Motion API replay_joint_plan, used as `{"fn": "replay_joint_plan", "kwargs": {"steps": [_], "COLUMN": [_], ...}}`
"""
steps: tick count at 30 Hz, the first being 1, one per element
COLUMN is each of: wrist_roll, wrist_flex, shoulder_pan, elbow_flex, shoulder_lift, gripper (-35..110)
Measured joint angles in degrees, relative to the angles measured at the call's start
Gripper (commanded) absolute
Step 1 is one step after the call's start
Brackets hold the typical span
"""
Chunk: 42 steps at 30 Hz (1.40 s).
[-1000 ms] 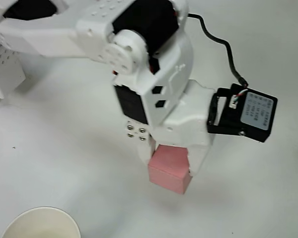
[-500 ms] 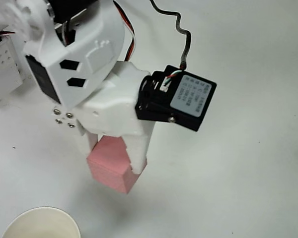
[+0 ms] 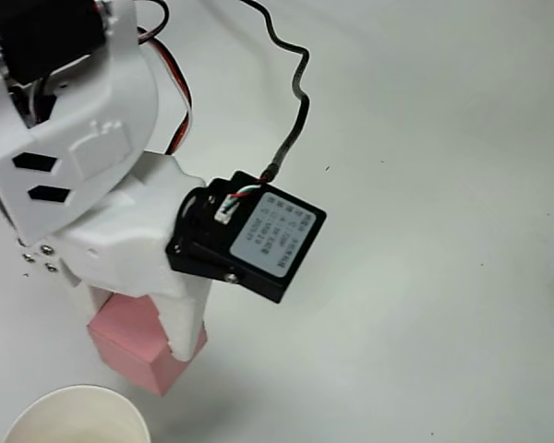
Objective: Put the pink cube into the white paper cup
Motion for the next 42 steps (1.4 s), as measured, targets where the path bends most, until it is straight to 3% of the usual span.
{"fn": "replay_joint_plan", "kwargs": {"steps": [17,42], "wrist_roll": [-4.7,-7.2], "wrist_flex": [0.0,-1.9], "shoulder_pan": [7.6,9.8], "elbow_flex": [4.6,3.1], "shoulder_lift": [2.4,-5.2], "gripper": [13,15]}}
